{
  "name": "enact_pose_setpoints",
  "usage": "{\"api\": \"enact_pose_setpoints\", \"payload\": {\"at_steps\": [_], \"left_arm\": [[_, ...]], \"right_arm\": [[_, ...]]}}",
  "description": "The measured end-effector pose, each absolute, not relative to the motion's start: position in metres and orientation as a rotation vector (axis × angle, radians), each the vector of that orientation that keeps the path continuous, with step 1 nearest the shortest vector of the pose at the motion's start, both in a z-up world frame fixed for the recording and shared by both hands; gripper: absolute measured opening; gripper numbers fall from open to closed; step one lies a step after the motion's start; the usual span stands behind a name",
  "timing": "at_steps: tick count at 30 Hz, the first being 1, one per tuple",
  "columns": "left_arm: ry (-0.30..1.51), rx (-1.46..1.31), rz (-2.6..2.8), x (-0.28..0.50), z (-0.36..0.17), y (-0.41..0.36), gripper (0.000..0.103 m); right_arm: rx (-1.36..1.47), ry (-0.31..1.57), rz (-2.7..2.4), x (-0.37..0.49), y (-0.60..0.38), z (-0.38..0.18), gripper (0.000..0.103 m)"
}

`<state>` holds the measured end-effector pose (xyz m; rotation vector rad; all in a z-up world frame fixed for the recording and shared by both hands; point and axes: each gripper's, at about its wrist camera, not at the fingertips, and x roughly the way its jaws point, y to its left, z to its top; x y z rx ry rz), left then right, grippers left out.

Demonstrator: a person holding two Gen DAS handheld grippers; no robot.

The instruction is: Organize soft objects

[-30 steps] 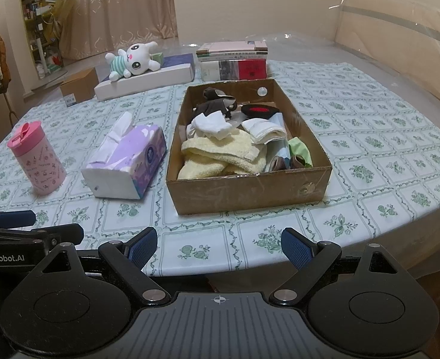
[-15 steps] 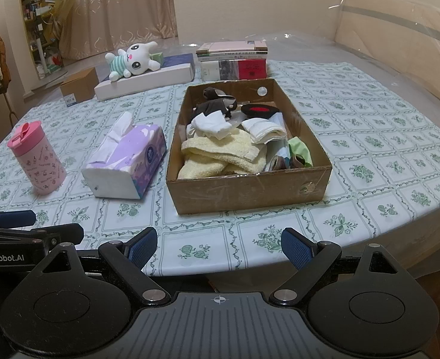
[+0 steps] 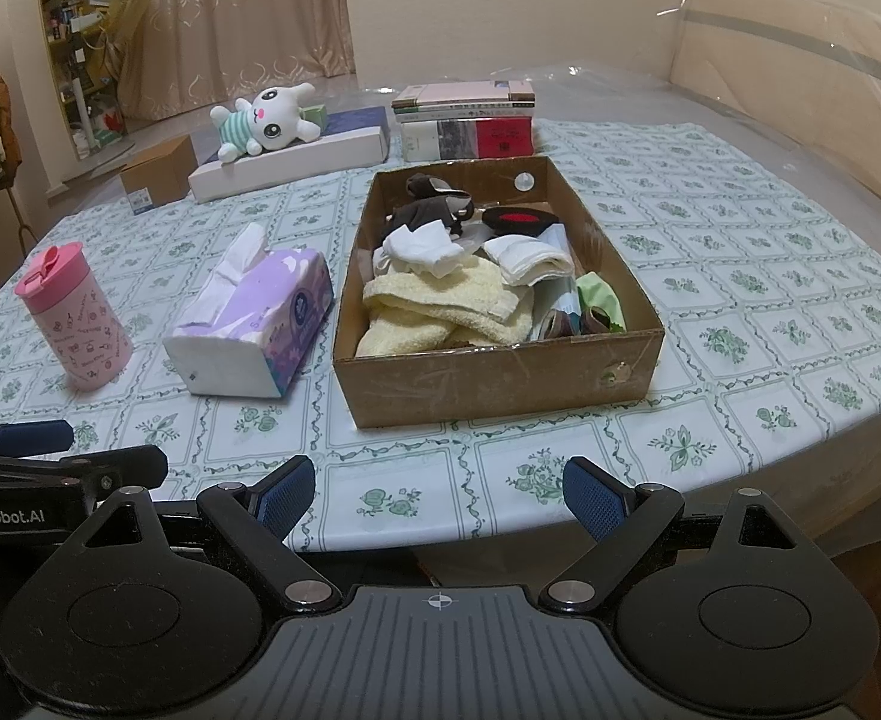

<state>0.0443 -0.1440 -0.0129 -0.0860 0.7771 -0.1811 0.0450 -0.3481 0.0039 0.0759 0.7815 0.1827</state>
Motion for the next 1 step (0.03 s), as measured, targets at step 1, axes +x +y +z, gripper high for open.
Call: {"api": "enact_pose_setpoints", "payload": {"at_steps": [1], "left_arm": [[0.775, -0.09, -0.182, 0.0444, -0.0127, -0.1432, 0.098]], "right_arm": [[0.076, 0.781, 0.183, 0.0448, -0.3481, 0.0039, 0.089]]}}
